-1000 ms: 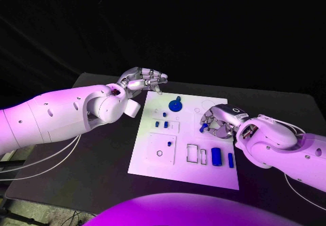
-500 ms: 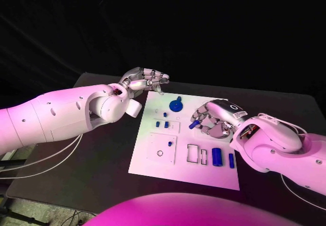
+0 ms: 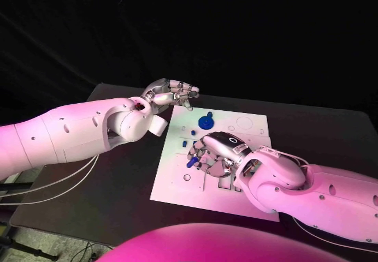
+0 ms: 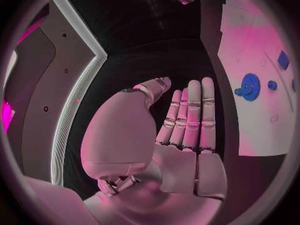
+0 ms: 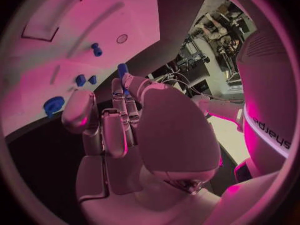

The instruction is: Assemble the parts on the task board

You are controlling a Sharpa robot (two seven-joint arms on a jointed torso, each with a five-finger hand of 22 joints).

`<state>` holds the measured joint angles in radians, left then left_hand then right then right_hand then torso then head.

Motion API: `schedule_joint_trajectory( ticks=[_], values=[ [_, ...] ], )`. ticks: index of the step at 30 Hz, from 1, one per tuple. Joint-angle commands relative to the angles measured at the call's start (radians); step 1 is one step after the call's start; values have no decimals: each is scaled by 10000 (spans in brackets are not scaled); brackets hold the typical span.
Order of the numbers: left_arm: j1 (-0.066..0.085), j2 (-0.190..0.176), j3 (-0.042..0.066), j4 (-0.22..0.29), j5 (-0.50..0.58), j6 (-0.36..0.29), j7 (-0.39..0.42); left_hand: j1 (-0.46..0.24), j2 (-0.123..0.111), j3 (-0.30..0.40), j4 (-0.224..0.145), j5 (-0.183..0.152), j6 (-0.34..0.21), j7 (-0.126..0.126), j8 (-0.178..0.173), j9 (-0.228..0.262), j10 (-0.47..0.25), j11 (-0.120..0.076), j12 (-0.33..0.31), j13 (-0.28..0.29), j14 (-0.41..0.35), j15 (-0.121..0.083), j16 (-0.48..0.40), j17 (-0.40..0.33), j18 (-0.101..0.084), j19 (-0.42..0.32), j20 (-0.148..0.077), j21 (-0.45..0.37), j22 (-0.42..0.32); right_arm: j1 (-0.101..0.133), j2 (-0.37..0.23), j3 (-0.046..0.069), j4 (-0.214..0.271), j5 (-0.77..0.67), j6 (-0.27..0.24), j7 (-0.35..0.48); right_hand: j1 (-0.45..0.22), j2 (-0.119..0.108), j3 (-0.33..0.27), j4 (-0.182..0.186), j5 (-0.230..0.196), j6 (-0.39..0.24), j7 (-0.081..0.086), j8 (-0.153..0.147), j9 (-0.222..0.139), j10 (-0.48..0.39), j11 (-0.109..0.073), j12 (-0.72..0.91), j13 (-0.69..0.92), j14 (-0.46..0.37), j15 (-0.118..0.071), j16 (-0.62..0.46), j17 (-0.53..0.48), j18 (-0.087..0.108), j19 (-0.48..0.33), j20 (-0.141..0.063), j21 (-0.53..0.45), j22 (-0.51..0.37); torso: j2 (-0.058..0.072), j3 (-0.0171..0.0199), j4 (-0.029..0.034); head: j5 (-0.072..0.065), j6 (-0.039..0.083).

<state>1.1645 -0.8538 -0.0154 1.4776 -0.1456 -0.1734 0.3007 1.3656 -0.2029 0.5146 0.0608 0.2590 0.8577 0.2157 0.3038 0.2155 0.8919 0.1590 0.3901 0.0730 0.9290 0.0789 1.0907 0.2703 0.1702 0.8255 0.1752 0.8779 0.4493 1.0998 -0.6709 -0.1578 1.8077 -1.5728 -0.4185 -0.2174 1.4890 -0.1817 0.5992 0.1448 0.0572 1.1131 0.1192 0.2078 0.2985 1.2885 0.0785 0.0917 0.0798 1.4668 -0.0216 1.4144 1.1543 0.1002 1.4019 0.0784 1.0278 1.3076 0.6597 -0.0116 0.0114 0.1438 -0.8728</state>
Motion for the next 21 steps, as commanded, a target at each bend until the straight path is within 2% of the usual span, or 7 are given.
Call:
schedule_joint_trajectory(
  ticks=[1,7,15,21],
  values=[
    [1,21,6,15,-41,184,33,-8,65,-38,-25,7,-59,32,-48,-10,-82,-5,53,-10,0,64,-50,-14,135,40,51,-63,-10,-117,153,-6,-176,-187,421,274,-80,8,69,-28,21,-33,9,352,886,373,-296,-39,0,306,-57,5,-14,-14,-2,-33,-51,830,17,-3,6,52,2],
    [1,17,6,22,-42,183,26,-8,65,-38,-25,7,-59,32,-48,-10,-82,-5,53,-10,0,64,-50,-14,135,40,51,-63,-10,-256,315,-38,-415,-320,799,272,-112,13,90,-54,17,-49,14,364,908,375,-293,-50,0,305,-54,4,-17,-12,-8,-31,-67,831,22,2,-11,100,2],
    [1,23,6,13,-44,197,19,3,72,-42,-29,4,-57,31,-50,-9,-87,-5,64,-11,1,64,-57,-18,134,49,50,-71,-17,-295,371,-52,-489,-616,1107,314,-124,13,96,-64,16,-55,14,369,916,375,-292,-53,0,305,-53,4,-17,-17,-2,-31,-45,840,17,19,-8,101,2],
    [1,34,6,8,-47,209,18,3,72,-42,-29,4,-57,31,-50,-9,-87,-5,64,-11,1,64,-57,-18,134,49,50,-71,-17,-312,451,-61,-588,-772,1232,309,-124,13,96,-64,16,-55,14,369,916,375,-292,-53,0,305,-53,4,-17,-17,-2,-31,-45,840,9,13,-6,106,2]
  ],
)
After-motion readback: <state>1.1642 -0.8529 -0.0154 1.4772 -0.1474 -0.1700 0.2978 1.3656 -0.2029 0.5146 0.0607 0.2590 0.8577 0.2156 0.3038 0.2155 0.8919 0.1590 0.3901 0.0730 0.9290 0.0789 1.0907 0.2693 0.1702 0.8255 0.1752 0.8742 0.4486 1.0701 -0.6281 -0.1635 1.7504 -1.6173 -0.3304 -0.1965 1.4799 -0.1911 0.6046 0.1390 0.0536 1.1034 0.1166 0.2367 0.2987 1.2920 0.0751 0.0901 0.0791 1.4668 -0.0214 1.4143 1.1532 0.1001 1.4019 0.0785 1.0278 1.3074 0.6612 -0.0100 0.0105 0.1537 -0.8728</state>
